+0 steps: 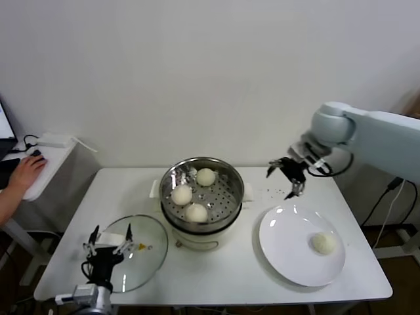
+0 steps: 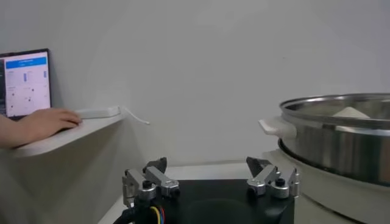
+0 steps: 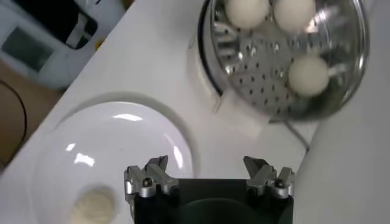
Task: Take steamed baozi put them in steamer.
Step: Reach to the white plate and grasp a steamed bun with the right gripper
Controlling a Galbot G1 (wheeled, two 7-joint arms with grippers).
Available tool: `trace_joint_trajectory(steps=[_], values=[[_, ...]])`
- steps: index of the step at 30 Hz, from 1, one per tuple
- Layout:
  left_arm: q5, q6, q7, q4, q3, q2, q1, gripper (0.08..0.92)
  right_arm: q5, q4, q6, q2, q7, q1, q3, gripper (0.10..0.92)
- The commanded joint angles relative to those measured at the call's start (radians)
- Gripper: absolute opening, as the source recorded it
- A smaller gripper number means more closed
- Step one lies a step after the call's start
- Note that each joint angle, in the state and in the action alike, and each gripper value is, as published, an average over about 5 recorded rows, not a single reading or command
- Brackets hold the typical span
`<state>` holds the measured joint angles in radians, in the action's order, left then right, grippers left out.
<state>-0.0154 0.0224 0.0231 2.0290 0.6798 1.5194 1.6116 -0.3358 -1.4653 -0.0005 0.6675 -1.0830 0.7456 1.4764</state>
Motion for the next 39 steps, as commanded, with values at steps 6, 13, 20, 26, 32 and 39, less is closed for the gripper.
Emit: trace_joint_trajectory(steps=[6, 13, 20, 26, 32, 39], values=[[-0.002, -0.004, -0.002, 0.008, -0.002, -0.002, 0.009, 0.823, 0.087, 0.062, -0.152, -0.307, 0.025, -0.412, -0.244, 0.823], [0.004, 0.003, 0.000, 0.010, -0.001, -0.002, 0.005, 0.823, 0.168, 0.097, -0.146, -0.310, 0.016, -0.643, -0.424, 0.823], [0.014, -0.001, 0.001, 0.006, -0.001, 0.005, 0.014, 0.823, 0.229, 0.164, -0.133, -0.257, 0.016, -0.732, -0.491, 0.823], [0.016, -0.002, 0.001, 0.005, 0.008, 0.005, 0.021, 0.823, 0.244, 0.218, -0.129, -0.208, 0.019, -0.735, -0.494, 0.823], [0.016, -0.002, 0.001, 0.002, 0.011, 0.007, 0.020, 0.823, 0.242, 0.243, -0.133, -0.164, 0.029, -0.733, -0.494, 0.823], [0.015, -0.002, 0.001, -0.002, 0.011, 0.006, 0.018, 0.823, 0.239, 0.253, -0.140, -0.132, 0.035, -0.735, -0.481, 0.823]])
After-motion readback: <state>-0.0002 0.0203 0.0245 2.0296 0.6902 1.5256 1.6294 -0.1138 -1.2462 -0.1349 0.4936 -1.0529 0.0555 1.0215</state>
